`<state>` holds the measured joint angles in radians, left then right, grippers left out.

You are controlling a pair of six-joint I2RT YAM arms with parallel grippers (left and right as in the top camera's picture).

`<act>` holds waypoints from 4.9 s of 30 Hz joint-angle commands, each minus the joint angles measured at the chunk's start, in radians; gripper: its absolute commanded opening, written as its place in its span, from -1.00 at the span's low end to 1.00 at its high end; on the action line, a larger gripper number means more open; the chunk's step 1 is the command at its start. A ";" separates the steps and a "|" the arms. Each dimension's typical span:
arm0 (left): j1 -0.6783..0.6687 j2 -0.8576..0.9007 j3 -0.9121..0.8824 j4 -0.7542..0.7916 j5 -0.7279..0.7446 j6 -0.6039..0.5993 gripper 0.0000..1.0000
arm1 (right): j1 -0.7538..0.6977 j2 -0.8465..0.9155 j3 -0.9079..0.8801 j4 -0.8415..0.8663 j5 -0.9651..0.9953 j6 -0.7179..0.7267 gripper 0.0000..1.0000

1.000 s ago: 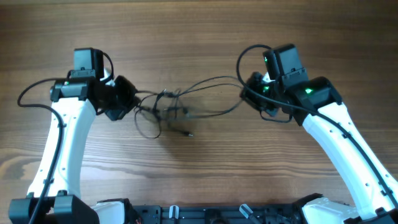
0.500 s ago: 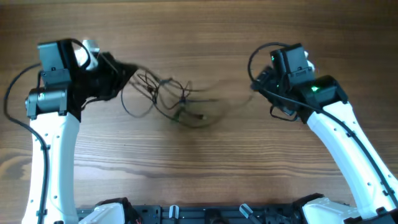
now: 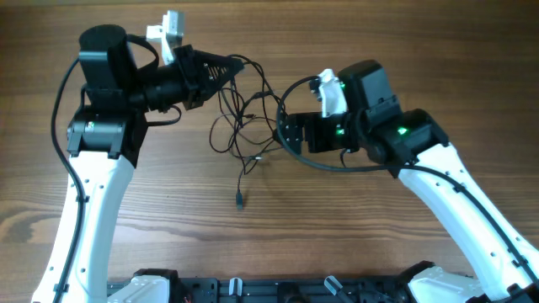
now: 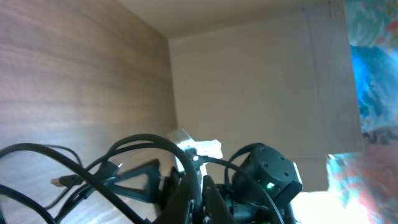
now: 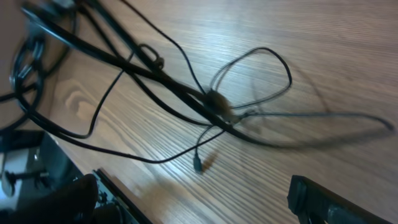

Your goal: Untangle cables

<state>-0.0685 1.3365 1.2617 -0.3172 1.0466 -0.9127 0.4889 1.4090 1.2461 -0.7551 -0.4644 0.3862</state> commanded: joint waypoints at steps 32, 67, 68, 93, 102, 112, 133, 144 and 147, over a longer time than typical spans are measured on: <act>-0.047 0.084 0.014 -0.743 -1.269 0.066 -0.38 | 0.027 -0.231 0.005 0.128 0.543 0.476 -0.91; -0.048 0.133 0.014 -0.667 -0.716 0.343 0.86 | 0.028 0.153 0.329 -0.203 0.223 0.270 -0.91; -0.048 0.133 0.014 -0.670 -0.715 0.343 0.89 | 0.028 0.171 0.329 -0.166 0.050 0.210 -0.91; -0.076 0.122 0.014 -0.497 0.023 0.782 0.99 | -0.137 -0.058 0.441 0.449 -0.404 0.575 -0.91; -0.282 0.122 0.014 -0.498 -0.126 0.977 0.97 | -0.196 -0.058 0.441 0.467 -0.409 0.637 -0.90; -0.289 0.122 0.014 -0.402 -0.394 0.977 0.90 | -0.196 -0.058 0.441 0.446 -0.447 0.634 -0.91; -0.311 0.027 0.155 -0.389 -0.465 0.708 -0.92 | -0.252 -0.058 0.441 -0.097 0.170 0.466 -0.91; -0.311 -0.135 0.285 0.101 -0.466 0.105 -0.92 | -0.248 -0.057 0.428 -0.476 0.182 0.134 0.99; -0.311 -0.121 0.285 0.238 -0.489 -0.062 -0.92 | -0.226 -0.037 0.413 -0.449 0.012 -0.081 0.99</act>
<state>-0.3790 1.2057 1.5444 -0.1562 0.5758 -0.7689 0.2413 1.3521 1.6764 -1.2209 -0.2764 0.5251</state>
